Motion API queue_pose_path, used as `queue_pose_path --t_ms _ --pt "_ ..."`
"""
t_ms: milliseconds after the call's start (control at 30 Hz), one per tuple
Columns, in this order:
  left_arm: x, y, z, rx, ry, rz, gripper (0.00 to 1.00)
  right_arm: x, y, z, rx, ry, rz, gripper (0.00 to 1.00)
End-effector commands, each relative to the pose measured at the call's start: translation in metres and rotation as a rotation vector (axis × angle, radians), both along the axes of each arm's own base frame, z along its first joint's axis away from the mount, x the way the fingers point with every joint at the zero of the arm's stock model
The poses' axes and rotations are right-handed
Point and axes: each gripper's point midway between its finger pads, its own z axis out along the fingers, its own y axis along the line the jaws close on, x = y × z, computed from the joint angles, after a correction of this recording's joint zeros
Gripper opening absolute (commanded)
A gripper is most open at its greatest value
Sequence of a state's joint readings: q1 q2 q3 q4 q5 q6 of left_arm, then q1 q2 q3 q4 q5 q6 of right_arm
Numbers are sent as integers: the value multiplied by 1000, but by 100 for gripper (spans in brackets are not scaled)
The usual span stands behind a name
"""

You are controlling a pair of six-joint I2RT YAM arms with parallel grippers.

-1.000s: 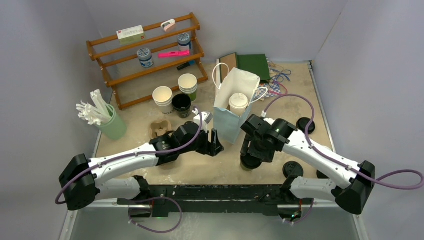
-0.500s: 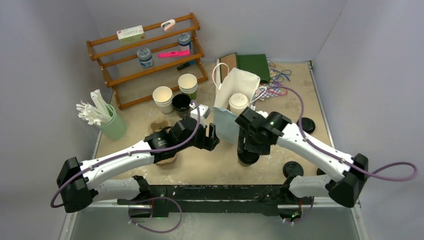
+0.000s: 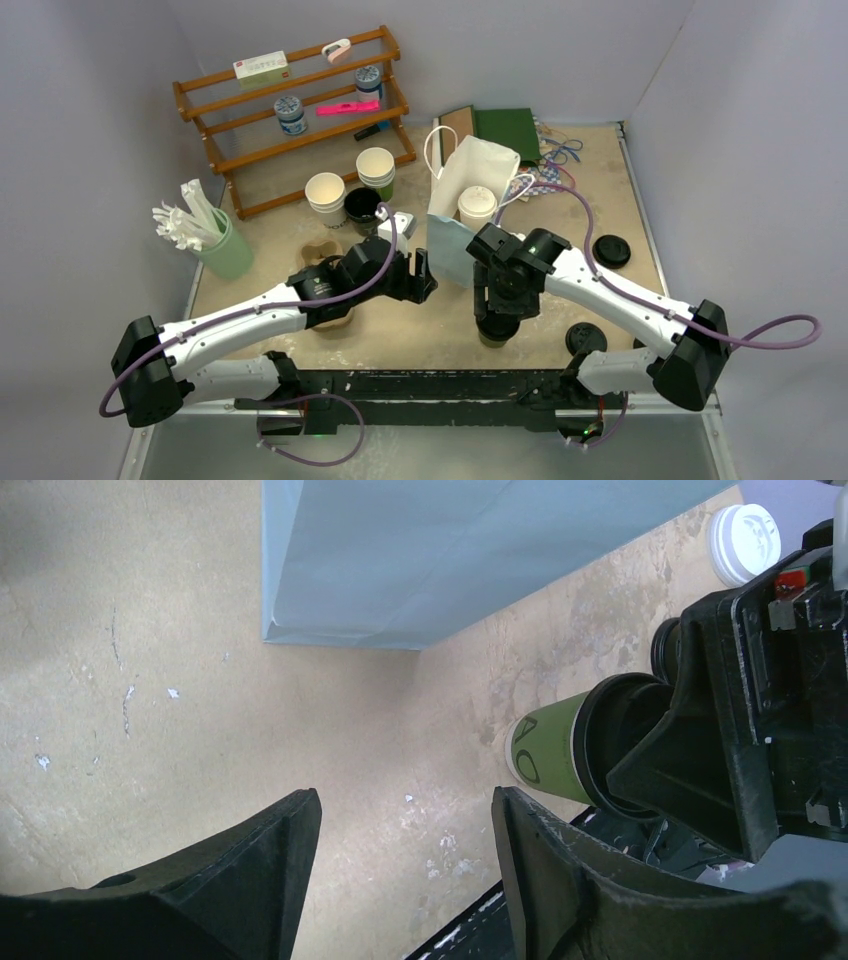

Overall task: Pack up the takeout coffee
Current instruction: Pick up the coffee cup from the center of the board.

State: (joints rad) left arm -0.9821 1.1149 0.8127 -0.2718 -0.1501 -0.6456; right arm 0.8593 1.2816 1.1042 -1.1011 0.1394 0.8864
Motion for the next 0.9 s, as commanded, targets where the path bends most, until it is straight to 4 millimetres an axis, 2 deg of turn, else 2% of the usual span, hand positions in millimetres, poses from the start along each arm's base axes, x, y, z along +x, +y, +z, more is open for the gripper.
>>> queue_pose_path --t_ms 0,233,433,633,767,867 --pt "4 -1 9 -47 -13 25 66 -4 -5 -3 -8 -5 25 75" --pt "4 -3 9 -52 -10 23 65 -3 -5 -5 9 -23 30 84" --pt "5 -4 9 -53 -11 21 64 -2 -7 -8 -2 -33 35 85" --pt "6 -4 8 -50 -11 20 64 -1 -10 -8 -19 -30 38 77" --pt "6 -5 8 -50 -12 21 64 5 -8 0 -1 -71 33 77" --pt "7 -5 7 -51 -12 20 64 4 -9 -1 0 -75 34 66"
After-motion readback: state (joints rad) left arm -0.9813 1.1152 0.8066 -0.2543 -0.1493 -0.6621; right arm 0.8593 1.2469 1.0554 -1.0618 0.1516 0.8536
